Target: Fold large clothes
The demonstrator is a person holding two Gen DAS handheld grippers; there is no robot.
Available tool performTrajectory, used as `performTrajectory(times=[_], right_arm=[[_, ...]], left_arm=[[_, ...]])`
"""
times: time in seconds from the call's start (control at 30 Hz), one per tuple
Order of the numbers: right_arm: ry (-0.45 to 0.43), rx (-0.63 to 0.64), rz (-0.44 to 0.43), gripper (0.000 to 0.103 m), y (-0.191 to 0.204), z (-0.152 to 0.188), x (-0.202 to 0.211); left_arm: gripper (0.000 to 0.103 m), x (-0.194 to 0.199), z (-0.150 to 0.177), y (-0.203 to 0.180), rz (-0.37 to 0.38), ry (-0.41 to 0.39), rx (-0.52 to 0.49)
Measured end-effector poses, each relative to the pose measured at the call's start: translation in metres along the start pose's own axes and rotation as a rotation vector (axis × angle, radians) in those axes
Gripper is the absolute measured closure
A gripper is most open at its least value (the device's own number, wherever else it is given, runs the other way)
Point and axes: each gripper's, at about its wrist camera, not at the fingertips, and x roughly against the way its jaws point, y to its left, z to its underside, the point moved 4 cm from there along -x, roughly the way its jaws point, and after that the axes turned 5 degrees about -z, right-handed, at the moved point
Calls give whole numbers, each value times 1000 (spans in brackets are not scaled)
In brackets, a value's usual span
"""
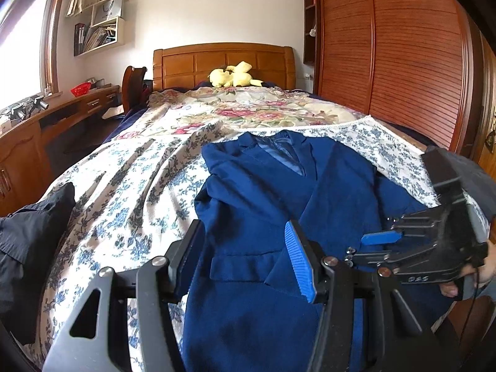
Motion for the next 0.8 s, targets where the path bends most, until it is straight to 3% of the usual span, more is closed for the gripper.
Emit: performTrajectory(times=[0.17,0.33,0.7,0.8], right_arm=[[38,-21,-8,66,-3,18,-24],[38,-39,-14,65,-5,21,-19],[-44,-27,53,65,-21,63,78],[-57,-39,103,58,-36,84,105]], left_arm=[[50,4,13,-5,-5,19,-9],[50,9,29,-17,-14,60,-8],[50,30,41,-49,1,97,-34],[50,36,45,-54,3,105,-41]])
